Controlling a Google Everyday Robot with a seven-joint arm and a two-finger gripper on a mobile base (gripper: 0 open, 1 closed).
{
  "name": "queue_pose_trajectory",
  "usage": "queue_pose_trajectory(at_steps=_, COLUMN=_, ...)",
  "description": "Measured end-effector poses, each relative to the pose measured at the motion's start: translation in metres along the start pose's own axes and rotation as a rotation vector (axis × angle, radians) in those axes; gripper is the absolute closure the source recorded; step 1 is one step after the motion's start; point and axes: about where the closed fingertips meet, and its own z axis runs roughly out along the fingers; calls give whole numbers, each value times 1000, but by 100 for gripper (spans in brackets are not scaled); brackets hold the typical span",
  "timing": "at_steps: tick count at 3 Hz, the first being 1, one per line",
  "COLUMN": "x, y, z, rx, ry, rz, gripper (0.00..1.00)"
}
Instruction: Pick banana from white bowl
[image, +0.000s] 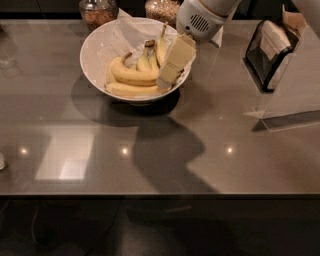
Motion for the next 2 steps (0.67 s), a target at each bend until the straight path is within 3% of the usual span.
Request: queue_pose_trajectory(at_steps=2, x=-41, y=-7, z=54, rx=-105, ry=-38, rz=-17, gripper=0)
